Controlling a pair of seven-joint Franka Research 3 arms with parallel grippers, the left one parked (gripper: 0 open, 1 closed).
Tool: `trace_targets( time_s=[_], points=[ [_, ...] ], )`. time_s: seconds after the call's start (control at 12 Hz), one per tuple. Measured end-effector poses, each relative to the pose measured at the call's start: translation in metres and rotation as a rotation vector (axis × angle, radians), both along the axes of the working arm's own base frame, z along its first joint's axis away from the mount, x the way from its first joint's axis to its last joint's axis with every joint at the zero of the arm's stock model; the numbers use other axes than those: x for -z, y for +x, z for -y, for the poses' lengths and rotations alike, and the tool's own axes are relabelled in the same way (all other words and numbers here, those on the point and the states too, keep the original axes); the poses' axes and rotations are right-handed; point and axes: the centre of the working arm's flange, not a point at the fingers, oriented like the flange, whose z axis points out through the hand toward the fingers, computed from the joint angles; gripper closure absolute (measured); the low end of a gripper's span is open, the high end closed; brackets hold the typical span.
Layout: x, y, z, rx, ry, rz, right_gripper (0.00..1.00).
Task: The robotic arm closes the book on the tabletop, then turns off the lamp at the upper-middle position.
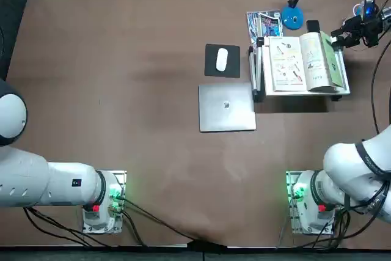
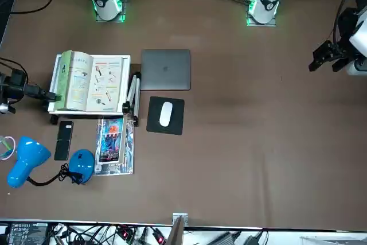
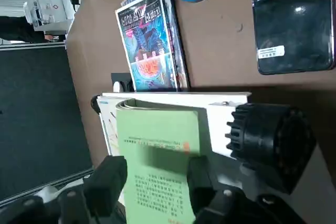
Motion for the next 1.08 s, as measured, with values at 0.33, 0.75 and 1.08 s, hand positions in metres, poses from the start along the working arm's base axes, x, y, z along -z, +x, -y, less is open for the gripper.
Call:
trace_targets(
  time_s=[0.33, 0.75, 1.08],
  points=[
    [0.002, -0.002, 0.004, -0.003, 0.001, 0.014, 0.28],
    [0.001, -0.009, 0.018, 0.006, -0.007, 0.036, 0.28],
    [0.0, -0.006, 0.012, -0.006, -0.001, 0.041, 0.3]
  ],
)
